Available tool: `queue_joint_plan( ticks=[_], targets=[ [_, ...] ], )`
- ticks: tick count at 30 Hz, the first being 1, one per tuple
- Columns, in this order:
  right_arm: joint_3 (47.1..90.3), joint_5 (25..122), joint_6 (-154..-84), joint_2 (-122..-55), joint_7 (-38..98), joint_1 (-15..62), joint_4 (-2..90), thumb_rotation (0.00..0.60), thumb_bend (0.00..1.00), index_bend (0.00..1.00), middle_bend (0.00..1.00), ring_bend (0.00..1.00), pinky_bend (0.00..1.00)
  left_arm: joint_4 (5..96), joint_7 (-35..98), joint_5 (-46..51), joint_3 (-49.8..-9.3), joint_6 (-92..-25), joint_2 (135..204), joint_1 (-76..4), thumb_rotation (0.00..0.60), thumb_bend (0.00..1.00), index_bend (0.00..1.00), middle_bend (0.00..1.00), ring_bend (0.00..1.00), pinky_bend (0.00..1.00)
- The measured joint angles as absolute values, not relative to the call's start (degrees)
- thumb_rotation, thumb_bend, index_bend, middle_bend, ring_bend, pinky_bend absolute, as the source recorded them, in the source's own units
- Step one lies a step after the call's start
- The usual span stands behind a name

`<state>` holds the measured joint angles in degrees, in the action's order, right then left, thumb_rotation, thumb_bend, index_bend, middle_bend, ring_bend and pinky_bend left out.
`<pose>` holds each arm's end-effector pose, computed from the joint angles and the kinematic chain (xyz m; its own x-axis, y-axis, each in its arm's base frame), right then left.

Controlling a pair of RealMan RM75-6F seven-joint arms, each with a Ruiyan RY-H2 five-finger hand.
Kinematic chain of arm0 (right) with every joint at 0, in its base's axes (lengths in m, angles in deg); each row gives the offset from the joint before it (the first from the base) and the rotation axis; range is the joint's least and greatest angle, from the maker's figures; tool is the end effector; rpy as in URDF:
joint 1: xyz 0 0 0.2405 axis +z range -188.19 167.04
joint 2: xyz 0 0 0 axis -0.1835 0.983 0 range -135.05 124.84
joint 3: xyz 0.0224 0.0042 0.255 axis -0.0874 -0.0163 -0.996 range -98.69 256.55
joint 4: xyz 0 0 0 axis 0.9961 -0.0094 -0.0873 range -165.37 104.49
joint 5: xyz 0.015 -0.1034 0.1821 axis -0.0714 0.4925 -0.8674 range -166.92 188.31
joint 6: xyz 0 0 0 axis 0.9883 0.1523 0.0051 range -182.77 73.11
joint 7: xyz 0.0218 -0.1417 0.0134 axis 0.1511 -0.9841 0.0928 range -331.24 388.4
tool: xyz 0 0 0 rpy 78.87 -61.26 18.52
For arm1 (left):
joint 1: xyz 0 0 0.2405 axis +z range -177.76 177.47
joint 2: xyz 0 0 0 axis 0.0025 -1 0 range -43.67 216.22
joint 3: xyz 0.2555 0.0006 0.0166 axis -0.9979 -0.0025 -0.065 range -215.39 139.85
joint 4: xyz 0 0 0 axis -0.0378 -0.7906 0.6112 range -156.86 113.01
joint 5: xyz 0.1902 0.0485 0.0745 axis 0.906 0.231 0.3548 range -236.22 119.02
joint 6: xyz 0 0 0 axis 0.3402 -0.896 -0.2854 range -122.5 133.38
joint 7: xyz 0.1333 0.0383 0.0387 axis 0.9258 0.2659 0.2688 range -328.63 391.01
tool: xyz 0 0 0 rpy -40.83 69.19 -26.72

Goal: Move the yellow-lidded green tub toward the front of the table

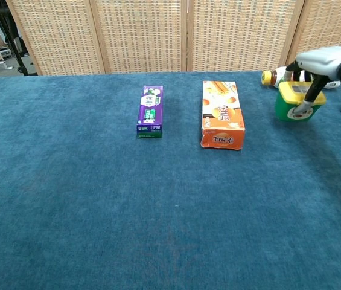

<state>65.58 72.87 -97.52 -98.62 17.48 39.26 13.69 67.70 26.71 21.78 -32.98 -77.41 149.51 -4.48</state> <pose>-0.2275 -0.4668 0.0471 0.6420 -0.1285 0.7559 -0.7664 -0.1334 0.6283 -0.3351 0.1852 0.1752 0.3678 -0.0015 0.9299 0.9253 0.0999 -0.3658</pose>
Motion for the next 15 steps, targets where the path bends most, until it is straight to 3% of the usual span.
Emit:
queue_joint_plan(
  ticks=[9,15],
  targets=[
    [69.5,81.0,-111.8,-84.3,18.5,30.7,38.0,0.600,0.26,0.53,0.65,0.47,0.22,68.4,25.1,25.6,-34.3,-79.4,148.7,-3.8,0.600,0.00,0.00,0.00,0.00,0.00],
    [76.6,87.7,-122.0,-73.3,18.4,19.7,54.1,0.600,0.26,0.53,0.64,0.47,0.22,68.7,22.6,28.6,-35.5,-81.2,147.7,-3.2,0.600,0.00,0.00,0.00,0.00,0.00]
  ],
)
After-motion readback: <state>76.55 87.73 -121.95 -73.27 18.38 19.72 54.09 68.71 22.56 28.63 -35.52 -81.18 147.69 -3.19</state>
